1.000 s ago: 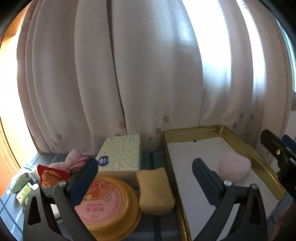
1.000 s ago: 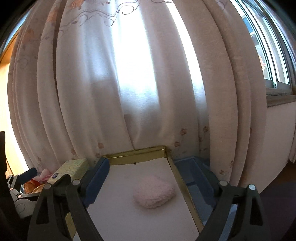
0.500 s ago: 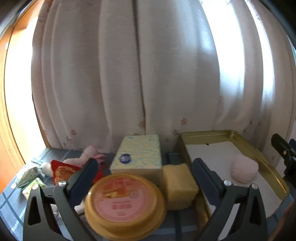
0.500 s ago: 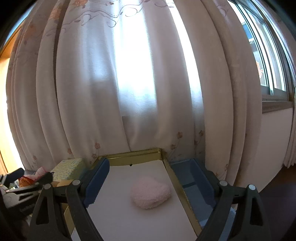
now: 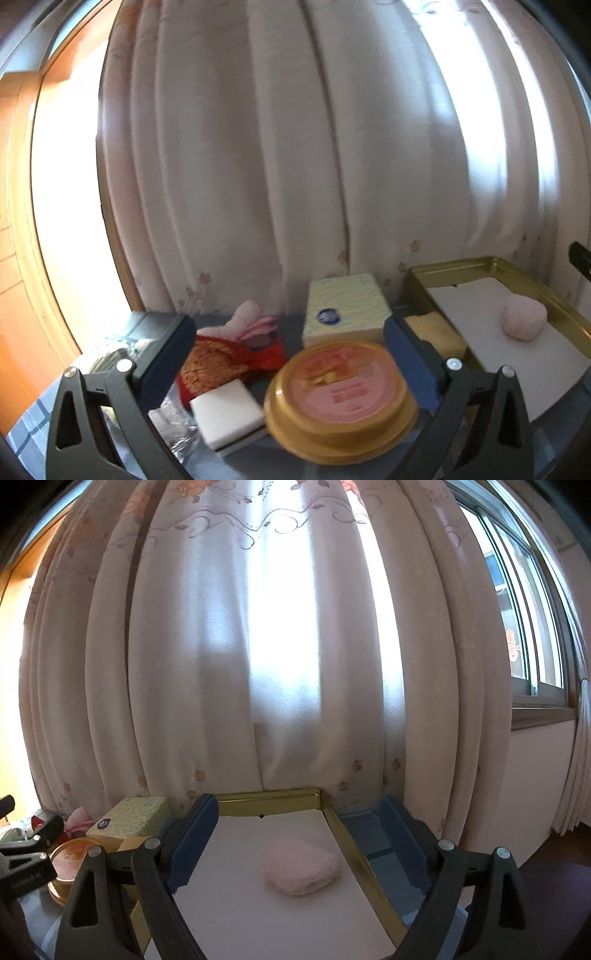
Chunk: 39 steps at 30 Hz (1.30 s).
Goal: Organize soft objects
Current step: 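Lower the yellow sponge beside the gold tray and open the left gripper, then grasp the cotton swab bag with the left gripper while the right grasps the clear plastic bag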
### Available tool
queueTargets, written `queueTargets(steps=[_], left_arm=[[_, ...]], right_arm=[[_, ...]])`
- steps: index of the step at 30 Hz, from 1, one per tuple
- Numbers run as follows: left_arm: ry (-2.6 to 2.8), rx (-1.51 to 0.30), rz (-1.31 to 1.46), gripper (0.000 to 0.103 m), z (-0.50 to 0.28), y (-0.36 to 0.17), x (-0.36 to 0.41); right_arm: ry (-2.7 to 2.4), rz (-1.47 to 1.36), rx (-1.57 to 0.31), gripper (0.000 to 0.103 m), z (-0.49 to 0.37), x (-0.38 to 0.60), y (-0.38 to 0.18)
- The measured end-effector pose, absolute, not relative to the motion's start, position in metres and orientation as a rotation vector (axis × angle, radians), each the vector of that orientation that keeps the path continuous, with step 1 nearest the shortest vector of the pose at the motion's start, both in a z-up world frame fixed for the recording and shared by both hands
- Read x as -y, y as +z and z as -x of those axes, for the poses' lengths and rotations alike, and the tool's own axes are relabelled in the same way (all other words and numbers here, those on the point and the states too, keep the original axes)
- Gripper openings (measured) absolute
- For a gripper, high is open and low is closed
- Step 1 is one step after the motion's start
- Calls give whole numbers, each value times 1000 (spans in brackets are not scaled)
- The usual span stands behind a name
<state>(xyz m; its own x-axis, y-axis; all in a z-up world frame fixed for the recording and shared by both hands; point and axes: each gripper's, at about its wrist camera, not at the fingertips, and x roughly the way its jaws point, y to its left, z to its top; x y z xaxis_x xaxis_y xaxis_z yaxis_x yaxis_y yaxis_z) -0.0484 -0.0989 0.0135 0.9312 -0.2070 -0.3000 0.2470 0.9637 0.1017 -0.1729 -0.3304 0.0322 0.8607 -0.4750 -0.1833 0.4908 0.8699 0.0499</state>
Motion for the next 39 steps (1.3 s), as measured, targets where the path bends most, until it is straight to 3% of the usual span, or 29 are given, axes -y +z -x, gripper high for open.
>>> queueTargets(steps=[24, 39], left_arm=[[-110, -380, 27, 103, 19, 6, -16], [128, -417, 43, 102, -5, 4, -132]], right_arm=[[-306, -130, -220, 90, 139, 224, 31], [-74, -66, -295, 90, 99, 136, 27]])
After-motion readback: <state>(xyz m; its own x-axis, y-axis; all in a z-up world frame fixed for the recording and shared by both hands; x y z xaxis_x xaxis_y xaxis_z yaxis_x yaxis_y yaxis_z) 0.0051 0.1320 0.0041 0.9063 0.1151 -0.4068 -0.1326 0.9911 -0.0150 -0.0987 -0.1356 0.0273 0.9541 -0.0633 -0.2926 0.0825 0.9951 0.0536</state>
